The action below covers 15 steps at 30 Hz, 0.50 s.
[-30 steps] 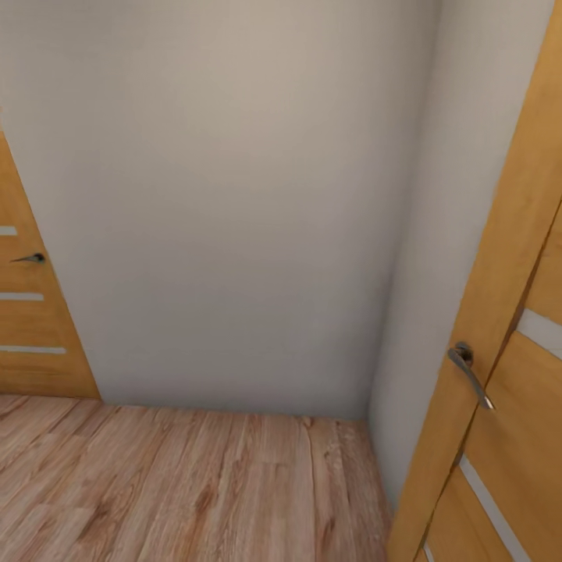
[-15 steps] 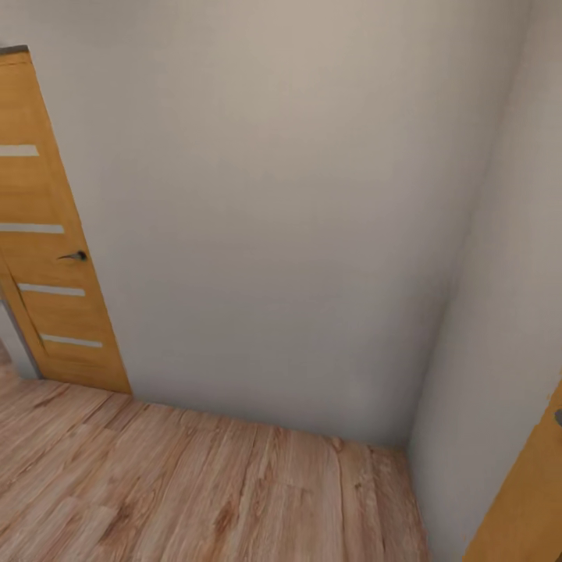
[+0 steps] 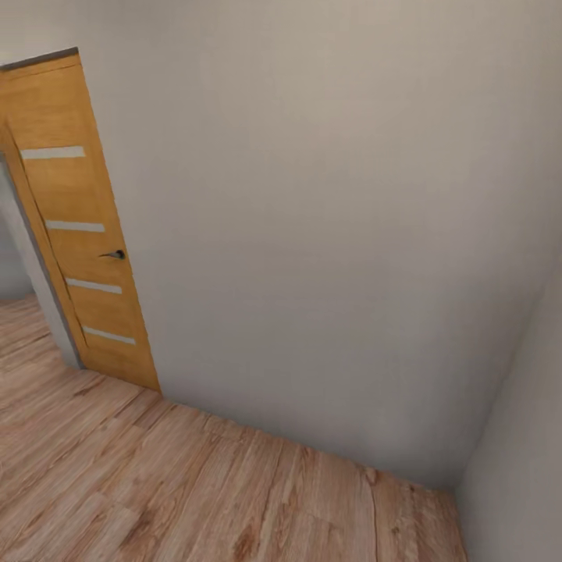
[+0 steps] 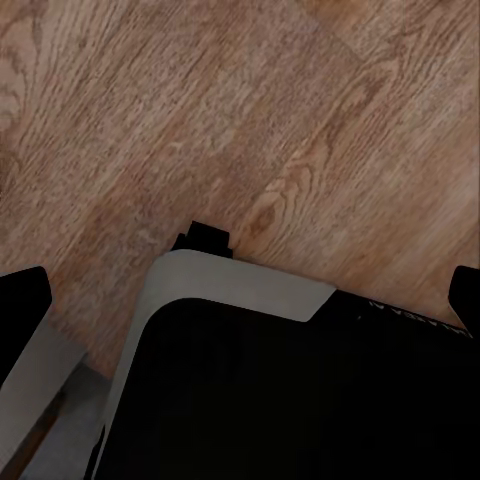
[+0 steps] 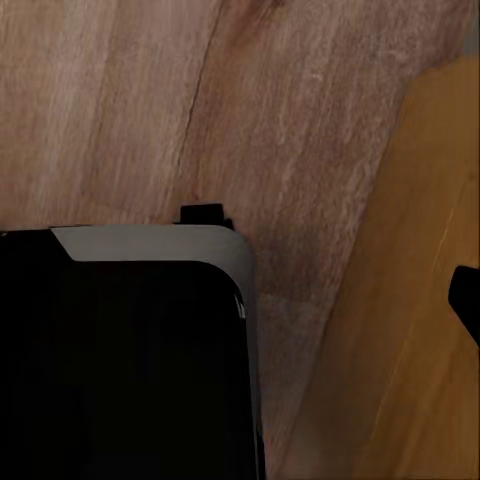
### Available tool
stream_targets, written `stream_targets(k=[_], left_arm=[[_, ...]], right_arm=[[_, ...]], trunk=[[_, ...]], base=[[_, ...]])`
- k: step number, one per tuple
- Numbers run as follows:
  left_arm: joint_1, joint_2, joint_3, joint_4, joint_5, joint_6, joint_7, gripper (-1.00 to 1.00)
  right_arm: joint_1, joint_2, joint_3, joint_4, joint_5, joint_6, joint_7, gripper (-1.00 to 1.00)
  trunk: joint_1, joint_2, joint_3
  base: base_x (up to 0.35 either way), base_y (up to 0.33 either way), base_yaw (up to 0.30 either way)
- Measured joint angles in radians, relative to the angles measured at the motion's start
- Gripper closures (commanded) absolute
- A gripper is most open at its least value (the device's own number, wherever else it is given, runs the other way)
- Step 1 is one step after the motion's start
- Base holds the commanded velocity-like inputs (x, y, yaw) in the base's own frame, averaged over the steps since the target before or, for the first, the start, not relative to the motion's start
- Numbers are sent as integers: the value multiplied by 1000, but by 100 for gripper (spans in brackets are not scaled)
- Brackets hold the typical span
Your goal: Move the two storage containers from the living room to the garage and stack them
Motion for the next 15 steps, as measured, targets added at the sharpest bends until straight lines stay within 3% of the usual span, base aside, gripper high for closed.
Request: stream_targets(k=[15], left_arm=[[0, 0, 0, 0, 0, 0, 1, -100]], right_arm=[[0, 0, 0, 0, 0, 0, 0, -100]], trunk=[[0, 0, 0]], base=[[319, 0, 270]])
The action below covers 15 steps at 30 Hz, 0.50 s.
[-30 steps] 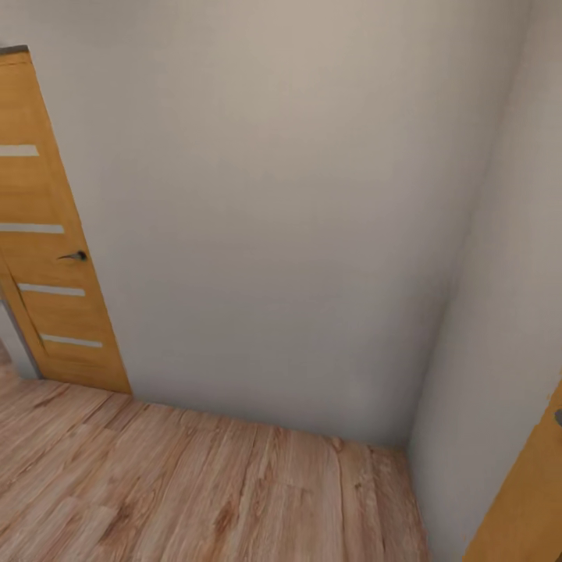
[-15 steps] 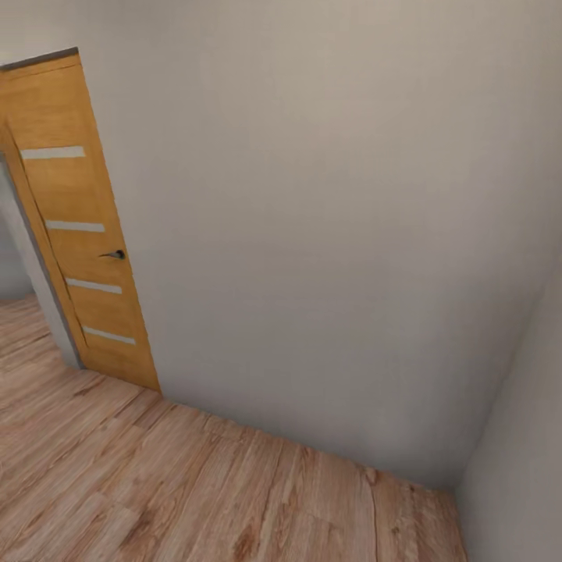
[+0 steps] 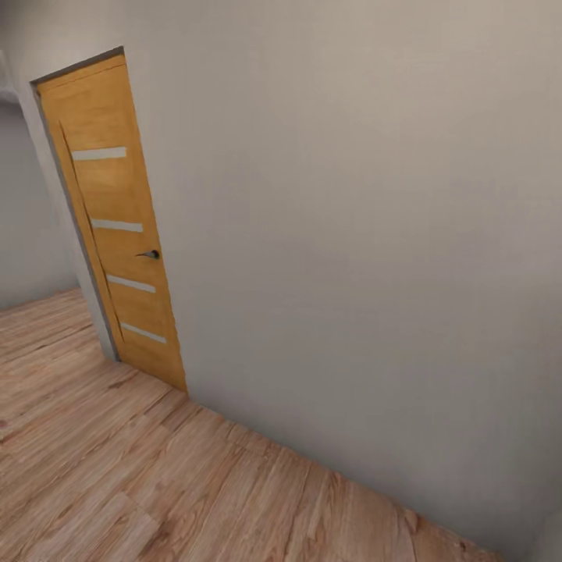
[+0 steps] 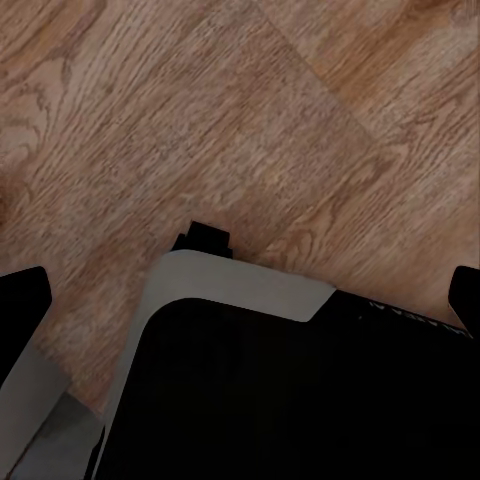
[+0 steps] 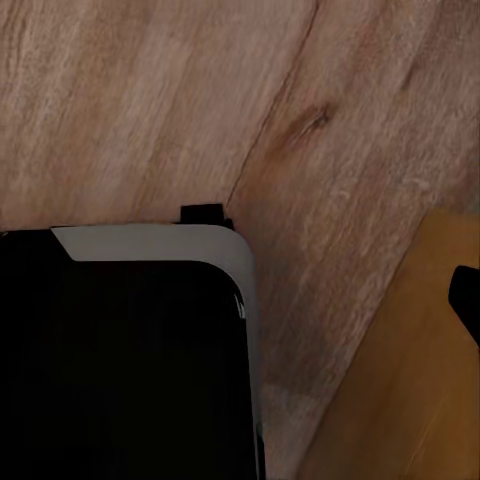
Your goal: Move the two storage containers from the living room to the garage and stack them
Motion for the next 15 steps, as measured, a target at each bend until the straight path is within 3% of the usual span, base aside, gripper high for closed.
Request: stream_targets(k=[15], left_arm=[[0, 0, 0, 0, 0, 0, 0, -100]], right_arm=[[0, 0, 0, 0, 0, 0, 0, -100]], trunk=[[0, 0, 0]], base=[[318, 0, 270]])
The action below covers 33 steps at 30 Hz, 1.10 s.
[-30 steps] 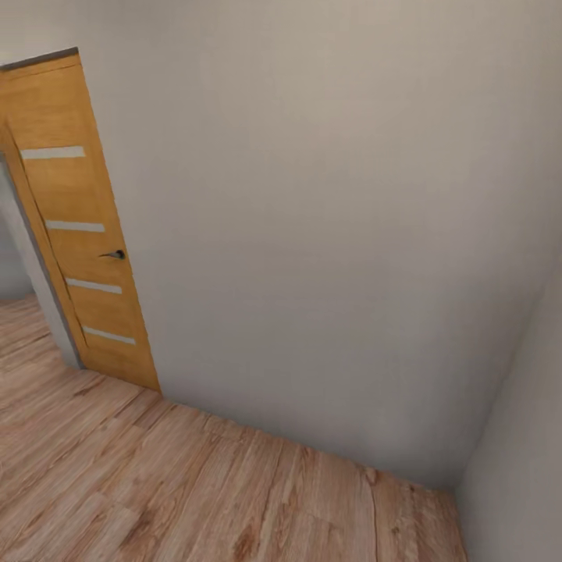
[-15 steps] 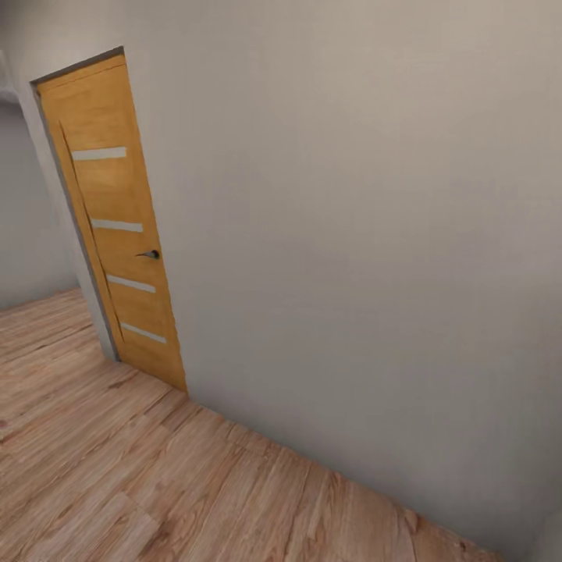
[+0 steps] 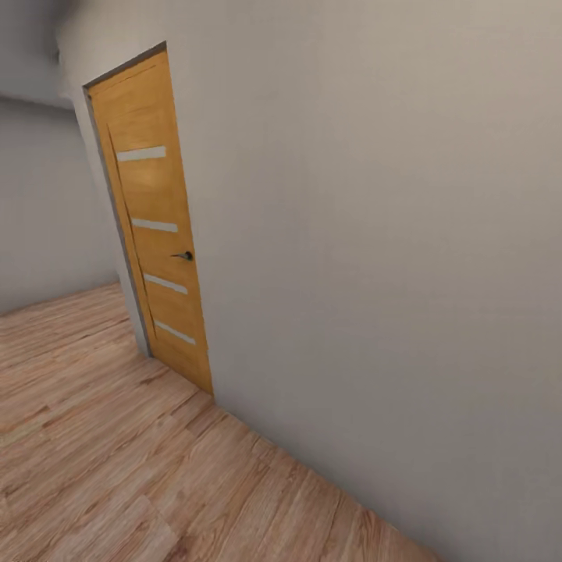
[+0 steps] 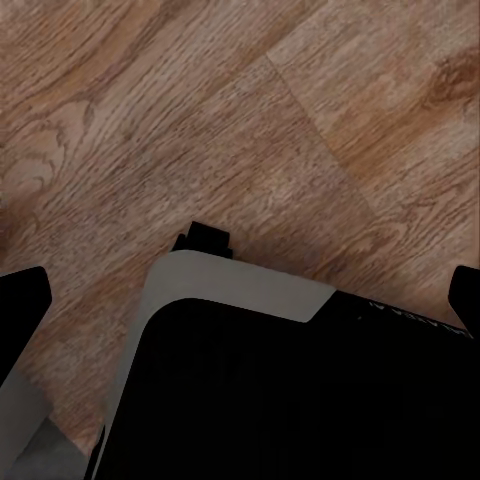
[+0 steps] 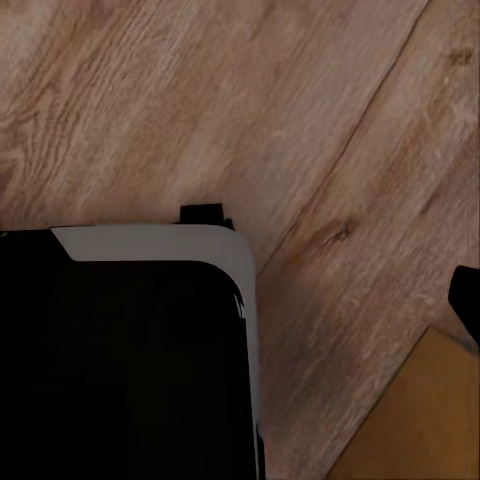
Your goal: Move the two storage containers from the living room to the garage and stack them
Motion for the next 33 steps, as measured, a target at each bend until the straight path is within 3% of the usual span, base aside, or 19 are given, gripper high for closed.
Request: stream_targets(k=[21, 29, 33], left_arm=[[0, 0, 0, 0, 0, 0, 1, -100], [0, -1, 0, 0, 0, 0, 0, -100], [0, -3, 0, 0, 0, 0, 0, -100]], right_arm=[[0, 6, 9, -2, 6, 6, -3, -100], [-1, 1, 127, -2, 123, -2, 1, -100], [-1, 3, 135, -1, 129, -2, 1, -100]], trunk=[[1, 0, 0], [1, 0, 0], [1, 0, 0]], base=[[44, 0, 281], [0, 0, 296], [0, 0, 296]])
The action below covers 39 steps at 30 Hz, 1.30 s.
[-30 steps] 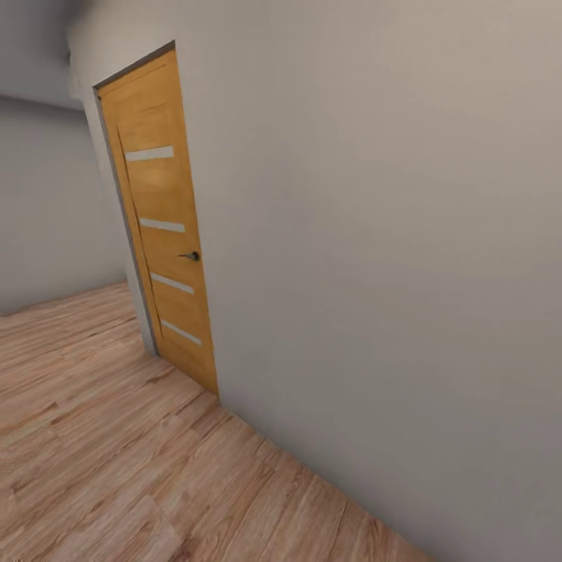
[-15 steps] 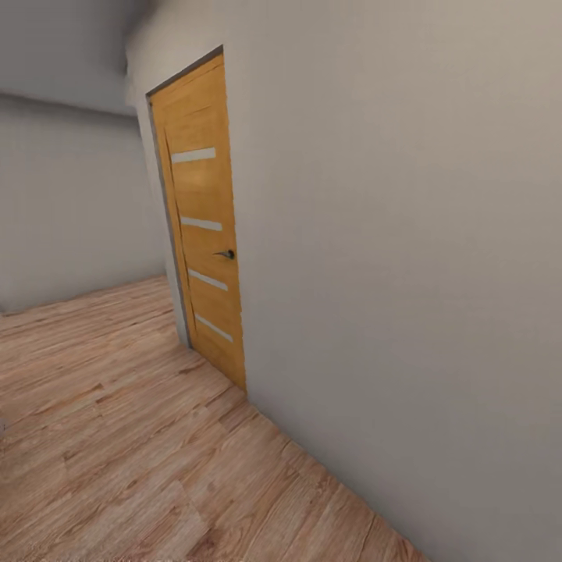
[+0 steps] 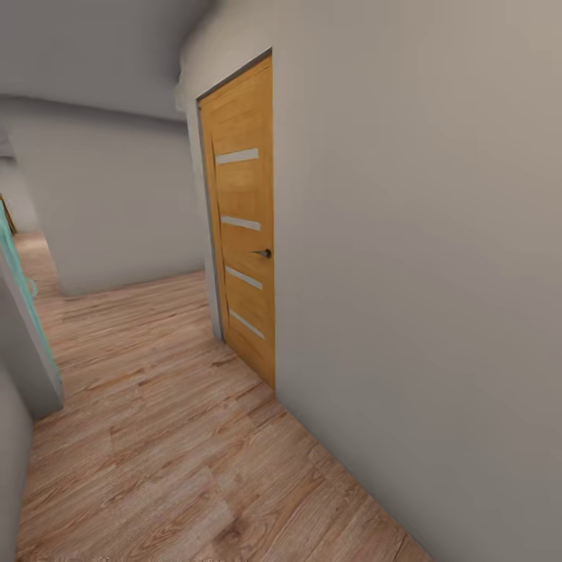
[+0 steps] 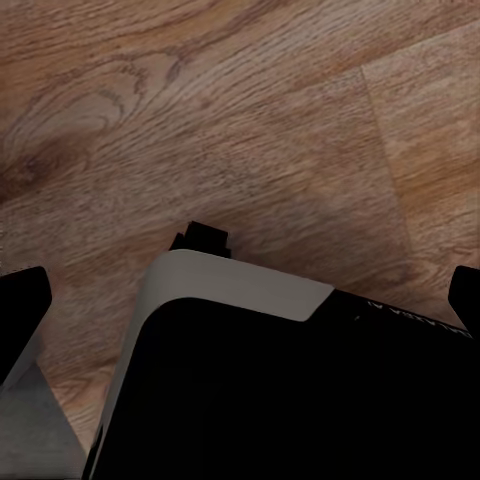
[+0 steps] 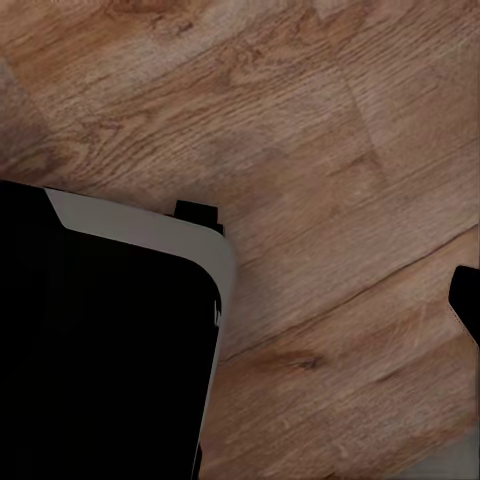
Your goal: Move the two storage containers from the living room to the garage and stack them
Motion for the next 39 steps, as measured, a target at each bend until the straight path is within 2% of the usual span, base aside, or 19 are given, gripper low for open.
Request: stream_targets(k=[15, 18, 21, 39], left_arm=[[0, -2, 1, 0, 3, 0, 1, -100], [0, -1, 1, 0, 15, 0, 1, -100], [0, 1, 1, 0, 28, 1, 1, -100], [0, 4, 0, 0, 31, 1, 1, -100]], right_arm=[[0, 2, -13, 0, -9, 3, -1, -100], [0, 2, -13, 0, -9, 4, -1, -100], [1, 2, -14, 0, -9, 4, 0, -100], [1, 3, -13, 0, -7, 4, 0, -100]], trunk=[[0, 0, 0], [0, 0, 0], [0, 0, 0], [-1, 0, 0]], base=[[0, 0, 296], [59, 0, 296], [242, 0, 297], [314, 0, 296]])
